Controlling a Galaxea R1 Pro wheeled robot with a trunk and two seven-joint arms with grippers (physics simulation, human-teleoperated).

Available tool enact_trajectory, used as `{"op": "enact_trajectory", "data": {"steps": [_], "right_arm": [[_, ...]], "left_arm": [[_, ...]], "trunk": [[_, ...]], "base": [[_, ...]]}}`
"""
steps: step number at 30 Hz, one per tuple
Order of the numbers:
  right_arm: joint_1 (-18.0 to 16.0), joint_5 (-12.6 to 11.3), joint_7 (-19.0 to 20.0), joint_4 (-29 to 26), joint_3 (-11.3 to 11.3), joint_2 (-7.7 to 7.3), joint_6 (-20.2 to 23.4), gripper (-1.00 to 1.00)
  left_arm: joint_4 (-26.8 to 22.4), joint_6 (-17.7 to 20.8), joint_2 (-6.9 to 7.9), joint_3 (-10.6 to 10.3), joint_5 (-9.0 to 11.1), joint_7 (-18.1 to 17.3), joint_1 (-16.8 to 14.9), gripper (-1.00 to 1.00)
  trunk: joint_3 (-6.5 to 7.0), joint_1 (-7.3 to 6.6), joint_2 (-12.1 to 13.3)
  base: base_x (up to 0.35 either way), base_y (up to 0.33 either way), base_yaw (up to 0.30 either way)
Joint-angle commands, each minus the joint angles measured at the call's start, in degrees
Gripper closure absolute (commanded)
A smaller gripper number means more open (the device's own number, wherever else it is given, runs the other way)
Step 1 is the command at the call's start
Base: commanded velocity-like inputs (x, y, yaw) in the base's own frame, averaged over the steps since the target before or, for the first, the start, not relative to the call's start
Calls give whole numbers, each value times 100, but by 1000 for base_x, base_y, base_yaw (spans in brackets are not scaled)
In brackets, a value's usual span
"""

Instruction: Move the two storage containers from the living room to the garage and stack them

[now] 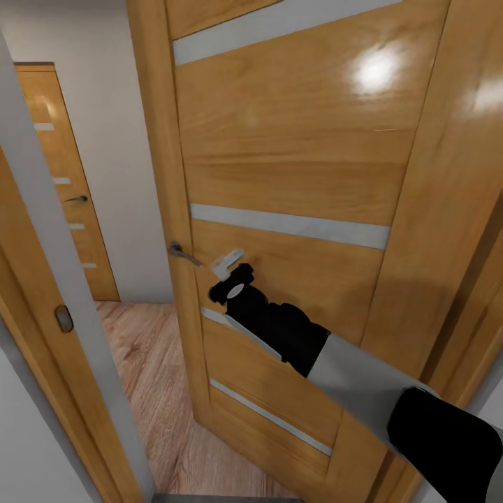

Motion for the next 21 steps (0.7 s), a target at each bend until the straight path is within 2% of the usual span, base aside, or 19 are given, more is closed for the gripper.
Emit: {"op": "enact_trajectory", "data": {"steps": [1, 9, 12, 16, 21], "right_arm": [[-17, -57, -57, 70, 13, 0, 1, -100], [-286, -69, -65, 797, -25, 0, -127, -100], [-323, -71, -65, 861, -39, 0, -136, -100], [-381, -72, -66, 907, -246, 0, -131, -100], [-432, -72, -66, 911, -298, 0, -121, -100]], "left_arm": [[2, -11, 0, 10, 5, -4, -3, -100], [2, -11, 0, 10, 5, -6, -3, -100], [2, -11, 0, 10, 5, -6, -3, -100], [2, -12, 0, 10, 5, -6, -3, -100], [2, -13, 0, 10, 5, -6, -3, -100]], "trunk": [[-6, 0, -4], [-6, 0, -4], [-6, 0, -4], [-6, 0, -4], [-6, 0, -4]], "base": [[0, 0, 0], [0, 0, 0], [0, 0, 0], [0, 0, 0], [0, 0, 0]]}}
